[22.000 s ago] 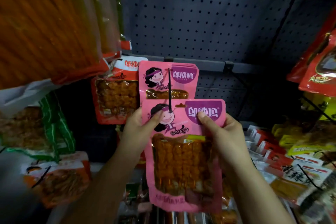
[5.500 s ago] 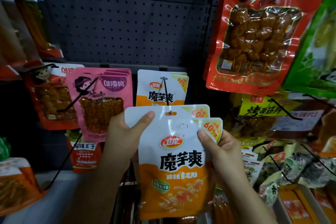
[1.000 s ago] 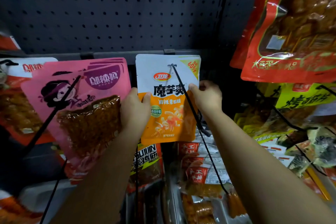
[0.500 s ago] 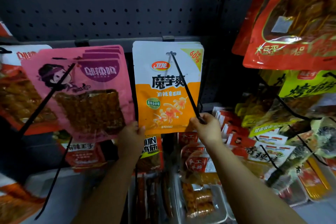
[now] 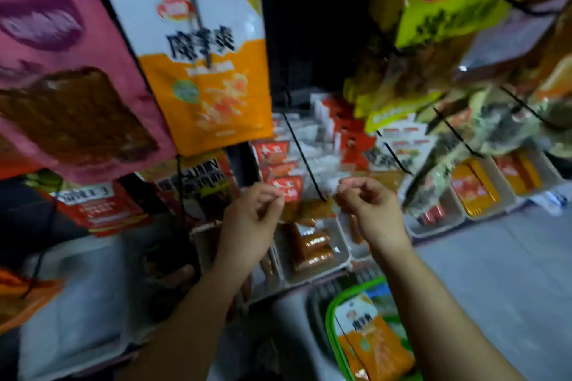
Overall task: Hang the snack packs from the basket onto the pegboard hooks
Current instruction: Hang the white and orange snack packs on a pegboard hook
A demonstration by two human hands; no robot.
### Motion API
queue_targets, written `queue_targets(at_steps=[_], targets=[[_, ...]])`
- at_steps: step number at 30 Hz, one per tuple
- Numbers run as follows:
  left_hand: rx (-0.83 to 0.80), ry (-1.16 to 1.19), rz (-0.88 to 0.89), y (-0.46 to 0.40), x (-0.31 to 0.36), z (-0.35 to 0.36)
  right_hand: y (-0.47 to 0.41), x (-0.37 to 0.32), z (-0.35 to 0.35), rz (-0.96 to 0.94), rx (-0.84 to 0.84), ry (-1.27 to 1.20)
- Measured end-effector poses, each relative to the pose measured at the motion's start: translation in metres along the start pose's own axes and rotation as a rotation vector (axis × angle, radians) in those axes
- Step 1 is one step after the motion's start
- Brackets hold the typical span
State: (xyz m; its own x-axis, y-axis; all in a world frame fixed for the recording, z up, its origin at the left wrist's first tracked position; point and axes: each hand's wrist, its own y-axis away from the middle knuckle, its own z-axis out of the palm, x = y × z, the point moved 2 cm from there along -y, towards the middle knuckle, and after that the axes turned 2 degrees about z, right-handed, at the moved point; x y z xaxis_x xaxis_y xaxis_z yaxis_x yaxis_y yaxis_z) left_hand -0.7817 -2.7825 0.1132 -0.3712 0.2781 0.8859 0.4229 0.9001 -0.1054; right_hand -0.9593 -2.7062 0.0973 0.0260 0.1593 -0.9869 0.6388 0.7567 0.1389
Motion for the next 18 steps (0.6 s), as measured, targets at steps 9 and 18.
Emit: queue_targets(at_steps=[9, 18], targets=[[-0.42, 0.057, -0.177, 0.089, -0.084, 0.201, 0.066, 0.191, -0.164, 0.371, 0.238, 0.061], [-0.598, -0.094, -0.707, 0.197, -0.33, 0.396, 0.089, 0.496, -0.222, 0.787, -0.01, 0.46]])
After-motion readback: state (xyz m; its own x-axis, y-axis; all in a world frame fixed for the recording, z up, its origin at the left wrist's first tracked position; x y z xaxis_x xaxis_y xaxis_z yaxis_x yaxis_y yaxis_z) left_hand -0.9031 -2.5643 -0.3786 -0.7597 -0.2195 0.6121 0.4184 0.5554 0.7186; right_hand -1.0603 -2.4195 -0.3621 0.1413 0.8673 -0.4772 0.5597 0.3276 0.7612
